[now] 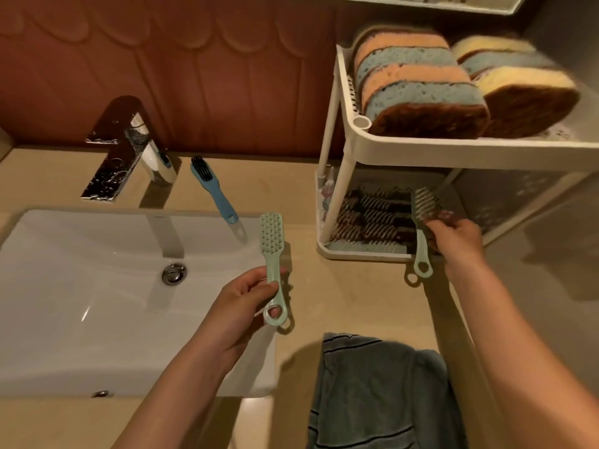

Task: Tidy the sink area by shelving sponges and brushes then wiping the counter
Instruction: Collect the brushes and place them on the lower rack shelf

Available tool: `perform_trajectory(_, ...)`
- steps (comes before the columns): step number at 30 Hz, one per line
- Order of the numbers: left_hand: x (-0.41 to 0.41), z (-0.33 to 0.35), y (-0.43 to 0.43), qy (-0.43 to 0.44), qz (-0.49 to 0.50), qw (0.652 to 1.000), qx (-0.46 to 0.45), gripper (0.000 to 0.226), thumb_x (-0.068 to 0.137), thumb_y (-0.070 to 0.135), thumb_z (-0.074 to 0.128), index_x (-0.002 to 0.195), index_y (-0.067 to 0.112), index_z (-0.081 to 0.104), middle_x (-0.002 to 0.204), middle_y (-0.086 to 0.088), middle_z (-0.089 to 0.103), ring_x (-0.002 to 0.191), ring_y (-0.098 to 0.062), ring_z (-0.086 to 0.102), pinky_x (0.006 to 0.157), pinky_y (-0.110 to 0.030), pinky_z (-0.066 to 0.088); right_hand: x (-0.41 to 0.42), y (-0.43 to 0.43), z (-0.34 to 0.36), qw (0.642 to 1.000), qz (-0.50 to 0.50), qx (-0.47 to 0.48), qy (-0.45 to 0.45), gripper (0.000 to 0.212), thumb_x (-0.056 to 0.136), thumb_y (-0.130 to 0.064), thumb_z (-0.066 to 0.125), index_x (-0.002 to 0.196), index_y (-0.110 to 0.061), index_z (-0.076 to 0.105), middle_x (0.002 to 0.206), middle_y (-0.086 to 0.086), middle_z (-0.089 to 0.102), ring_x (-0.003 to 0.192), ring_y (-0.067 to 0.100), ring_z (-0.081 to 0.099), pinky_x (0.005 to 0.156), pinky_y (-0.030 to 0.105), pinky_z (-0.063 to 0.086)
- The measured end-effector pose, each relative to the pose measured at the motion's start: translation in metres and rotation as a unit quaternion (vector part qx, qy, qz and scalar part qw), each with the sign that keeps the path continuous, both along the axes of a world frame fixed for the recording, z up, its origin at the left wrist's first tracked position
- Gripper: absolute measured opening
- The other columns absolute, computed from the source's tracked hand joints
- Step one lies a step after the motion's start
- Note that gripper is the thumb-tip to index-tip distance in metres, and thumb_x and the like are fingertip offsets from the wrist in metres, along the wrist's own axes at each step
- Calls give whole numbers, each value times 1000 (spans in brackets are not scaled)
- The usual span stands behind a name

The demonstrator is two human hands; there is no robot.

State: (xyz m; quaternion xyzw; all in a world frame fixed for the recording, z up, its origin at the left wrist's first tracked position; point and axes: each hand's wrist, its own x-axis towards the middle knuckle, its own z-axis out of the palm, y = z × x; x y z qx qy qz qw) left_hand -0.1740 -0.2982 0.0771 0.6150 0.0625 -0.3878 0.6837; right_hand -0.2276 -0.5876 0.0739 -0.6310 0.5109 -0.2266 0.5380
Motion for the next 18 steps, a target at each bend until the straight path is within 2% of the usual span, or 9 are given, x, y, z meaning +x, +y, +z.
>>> perform_trajectory(3, -1, -1, -2, -3, 4, 1000, 5, 26, 91, 2, 48, 96, 17, 68, 75, 2, 71, 71, -12, 62, 66, -25, 49, 17, -28, -8, 997, 14, 42, 59, 42, 86, -23, 63, 121, 0, 55, 118, 16, 60, 103, 25, 57, 90, 34, 45)
perform_trajectory(5, -3, -2, -2, -5, 1, 1000, 5, 25, 91, 3, 48, 100, 16, 68, 82, -2, 70, 75, -15, 63, 67, -26, 49, 23, -39, -13, 990, 53, 64, 110, 51, 88, -33, 59, 128, -1, 50, 132, 14, 53, 119, 30, 53, 95, 35, 43)
perform_trajectory(8, -4, -5, -2, -3, 7, 1000, 8, 25, 91, 3, 49, 104, 14, 68, 89, -7, 69, 81, -19, 62, 70, -29, 49, 37, -47, -17, 980, 113, -28, 164, 60, 88, -38, 58, 136, -5, 43, 146, 14, 39, 133, 33, 36, 110, 39, 31)
perform_trajectory(11, -4, -7, -1, -2, 11, 1000, 13, 25, 91, 3, 49, 105, 13, 67, 97, -14, 68, 88, -25, 60, 74, -32, 49, 46, -45, -19, 968, 131, -76, 201, 58, 87, -36, 60, 135, -7, 44, 147, 14, 37, 135, 35, 33, 113, 45, 28)
perform_trajectory(15, -6, -10, -2, 3, 14, 1000, 15, 26, 91, 3, 49, 106, 13, 67, 102, -16, 67, 91, -26, 59, 77, -33, 48, 48, -44, -30, 962, 160, -61, 215, 49, 89, -24, 60, 132, -7, 48, 145, 15, 40, 133, 35, 35, 110, 43, 31)
perform_trajectory(18, -8, -10, -3, 5, 16, 1000, 13, 26, 91, 2, 49, 106, 12, 67, 103, -17, 68, 91, -27, 60, 76, -33, 49, 49, -43, -34, 955, 179, -80, 223, 42, 89, -23, 59, 126, -3, 55, 140, 17, 46, 129, 36, 41, 109, 43, 34)
